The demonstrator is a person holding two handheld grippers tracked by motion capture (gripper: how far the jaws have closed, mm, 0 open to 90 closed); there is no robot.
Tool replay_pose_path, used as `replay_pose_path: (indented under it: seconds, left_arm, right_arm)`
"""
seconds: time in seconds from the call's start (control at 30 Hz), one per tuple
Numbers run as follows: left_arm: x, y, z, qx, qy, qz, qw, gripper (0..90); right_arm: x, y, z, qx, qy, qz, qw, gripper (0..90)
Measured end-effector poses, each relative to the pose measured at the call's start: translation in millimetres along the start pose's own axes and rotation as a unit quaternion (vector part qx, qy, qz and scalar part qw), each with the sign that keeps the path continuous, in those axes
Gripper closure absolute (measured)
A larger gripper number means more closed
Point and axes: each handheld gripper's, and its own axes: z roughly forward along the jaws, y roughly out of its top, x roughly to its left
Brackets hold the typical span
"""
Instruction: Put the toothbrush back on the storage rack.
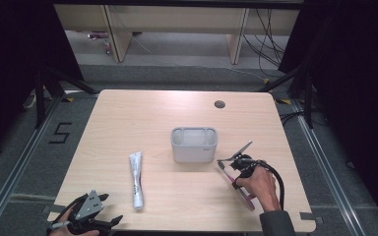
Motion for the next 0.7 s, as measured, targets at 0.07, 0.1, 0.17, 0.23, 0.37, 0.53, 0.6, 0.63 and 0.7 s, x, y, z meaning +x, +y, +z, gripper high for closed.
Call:
replay_pose_path:
  seconds: [0.07, 0.1, 0.17, 0.23, 0.37, 0.53, 0.6, 0.63, 0.7]
  left_arm:
    - [0.0, 0.2, 1.7, -0.017, -0.001, -0.004, 0.9998, 15.9]
    - [0.0, 0.4, -0.1, -0.007, -0.003, 0.000, 1.0000, 15.9]
    - [-1.0, -0.3, 1.3, -0.012, 0.001, -0.010, 0.9999, 15.9]
    - [0.3, 0.2, 1.2, -0.012, 0.002, -0.002, 0.9999, 15.9]
    - [-1.4, -0.3, 1.7, -0.014, 0.001, -0.014, 0.9998, 15.9]
    - [-0.8, 0.2, 1.0, -0.015, -0.003, -0.005, 0.9999, 16.0]
    - [-0.2, 0.7, 1.2, -0.021, -0.002, -0.008, 0.9998, 15.9]
    - [-0.4, 0.6, 1.0, -0.021, -0.002, -0.007, 0.9997, 15.9]
    - [0.2, 0.6, -0.3, -0.011, -0.002, -0.002, 0.9999, 15.9]
  right_arm:
    - [-3.8, -2.5, -6.6, -0.018, 0.009, 0.001, 0.9998, 79.1]
    - [-4.5, -4.0, -8.9, -0.031, 0.000, 0.006, 0.9995, 79.1]
    - [-4.1, -6.5, -15.8, -0.037, 0.007, 0.024, 0.9990, 79.2]
    - [-8.1, -8.2, -19.8, -0.066, 0.007, 0.001, 0.9978, 79.1]
    - [-10.9, -11.1, -35.3, -0.101, 0.014, 0.014, 0.9947, 79.1]
    - [-16.3, -14.9, -54.8, -0.182, 0.017, 0.028, 0.9828, 79.1]
    - [-18.5, -16.0, -59.3, -0.201, 0.008, 0.022, 0.9794, 79.1]
    - [-18.5, -16.0, -60.5, -0.217, 0.004, 0.023, 0.9758, 79.1]
    - [-18.0, -16.6, -64.4, -0.231, 0.009, 0.032, 0.9723, 79.1]
